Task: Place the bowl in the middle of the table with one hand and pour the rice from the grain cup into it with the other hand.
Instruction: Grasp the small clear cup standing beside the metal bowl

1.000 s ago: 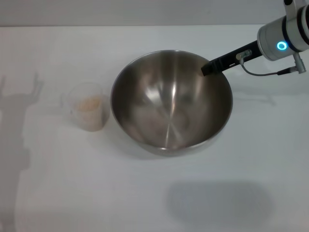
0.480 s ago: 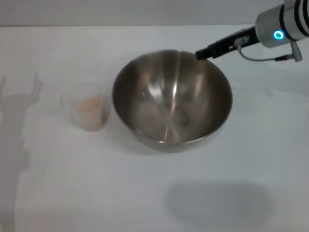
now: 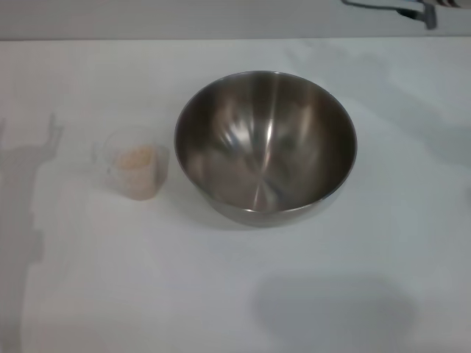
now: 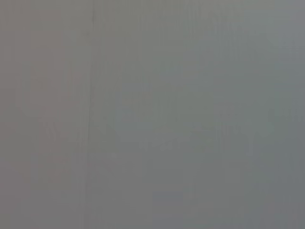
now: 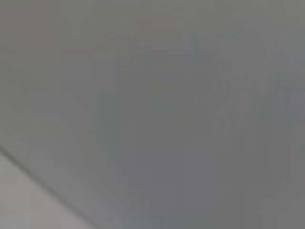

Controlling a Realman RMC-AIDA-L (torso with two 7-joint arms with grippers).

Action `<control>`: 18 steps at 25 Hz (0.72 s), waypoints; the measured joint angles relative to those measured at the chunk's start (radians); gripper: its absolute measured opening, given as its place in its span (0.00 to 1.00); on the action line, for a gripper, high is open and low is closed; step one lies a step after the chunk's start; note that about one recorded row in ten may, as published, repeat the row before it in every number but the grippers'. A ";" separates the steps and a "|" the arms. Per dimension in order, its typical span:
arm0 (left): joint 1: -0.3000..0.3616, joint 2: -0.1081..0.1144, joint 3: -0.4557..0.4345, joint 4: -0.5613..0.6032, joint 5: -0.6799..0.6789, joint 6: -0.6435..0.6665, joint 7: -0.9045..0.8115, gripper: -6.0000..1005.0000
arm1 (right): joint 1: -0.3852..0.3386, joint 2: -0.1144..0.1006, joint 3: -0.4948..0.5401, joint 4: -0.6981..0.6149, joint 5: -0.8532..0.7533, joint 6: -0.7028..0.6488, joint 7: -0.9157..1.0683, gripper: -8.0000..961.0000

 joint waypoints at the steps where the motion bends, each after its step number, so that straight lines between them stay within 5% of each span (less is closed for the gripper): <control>1: 0.000 0.000 0.000 0.000 0.000 0.000 0.000 0.82 | -0.012 0.001 -0.029 -0.004 0.033 -0.050 -0.029 0.45; 8: 0.005 -0.001 0.000 -0.001 -0.001 0.000 0.000 0.81 | -0.122 -0.001 -0.312 -0.059 0.088 -0.481 -0.093 0.47; 18: 0.024 -0.003 0.008 -0.007 0.002 0.010 -0.004 0.81 | -0.227 0.003 -0.560 -0.014 0.090 -1.065 -0.066 0.49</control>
